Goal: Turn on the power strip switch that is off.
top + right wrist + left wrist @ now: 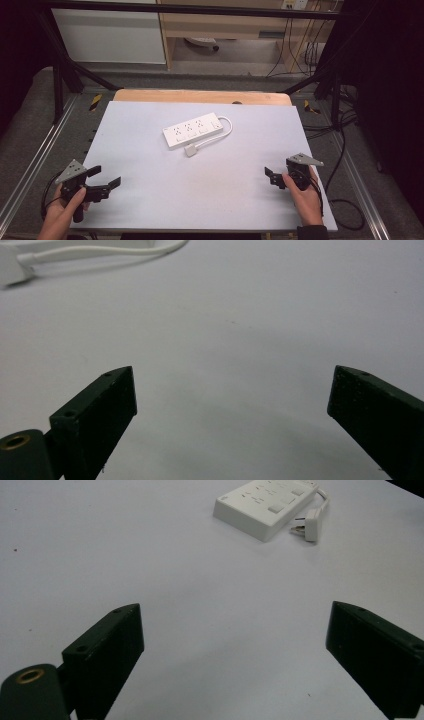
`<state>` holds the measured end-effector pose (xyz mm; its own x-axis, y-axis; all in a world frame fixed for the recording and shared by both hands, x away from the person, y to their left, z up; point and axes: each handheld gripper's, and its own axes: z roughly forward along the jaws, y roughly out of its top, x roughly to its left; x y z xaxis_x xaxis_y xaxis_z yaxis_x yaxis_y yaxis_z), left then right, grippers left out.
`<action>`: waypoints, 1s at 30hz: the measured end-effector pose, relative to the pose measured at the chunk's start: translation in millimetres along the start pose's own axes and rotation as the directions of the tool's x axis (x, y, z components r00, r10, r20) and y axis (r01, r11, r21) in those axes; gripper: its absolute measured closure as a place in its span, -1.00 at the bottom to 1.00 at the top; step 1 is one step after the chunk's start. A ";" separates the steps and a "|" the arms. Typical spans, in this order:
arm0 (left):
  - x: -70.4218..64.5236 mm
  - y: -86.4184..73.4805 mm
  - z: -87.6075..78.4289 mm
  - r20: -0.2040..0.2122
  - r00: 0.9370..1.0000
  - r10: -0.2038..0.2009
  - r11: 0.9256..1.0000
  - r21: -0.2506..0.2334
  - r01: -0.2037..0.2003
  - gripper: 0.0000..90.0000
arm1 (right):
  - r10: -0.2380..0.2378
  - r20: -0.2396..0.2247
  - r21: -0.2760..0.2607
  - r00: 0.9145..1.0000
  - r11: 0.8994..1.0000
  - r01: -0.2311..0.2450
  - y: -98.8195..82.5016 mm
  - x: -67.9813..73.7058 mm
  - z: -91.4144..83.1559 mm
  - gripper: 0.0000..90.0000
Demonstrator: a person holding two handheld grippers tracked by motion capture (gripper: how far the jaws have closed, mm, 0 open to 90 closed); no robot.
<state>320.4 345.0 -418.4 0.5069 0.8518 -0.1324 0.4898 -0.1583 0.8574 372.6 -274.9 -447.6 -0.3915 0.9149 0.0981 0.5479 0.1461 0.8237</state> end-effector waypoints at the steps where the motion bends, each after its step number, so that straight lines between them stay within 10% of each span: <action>1: 0.0 0.0 -0.1 0.000 1.000 -0.001 1.000 -0.001 0.001 -0.81 | -0.013 0.002 -0.001 1.000 1.000 0.013 0.2 1.5 0.6 -0.86; 30: 0.4 -0.7 -0.9 0.013 1.000 0.000 1.000 -0.001 0.000 -0.83 | -0.022 -0.071 0.023 0.997 0.999 0.024 1.7 12.4 3.2 -0.93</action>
<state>319.6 346.0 -418.6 0.5157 0.8454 -0.1391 0.4891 -0.1572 0.8580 371.1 -262.1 -446.7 -0.4551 0.8825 0.1190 0.5555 0.1769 0.8125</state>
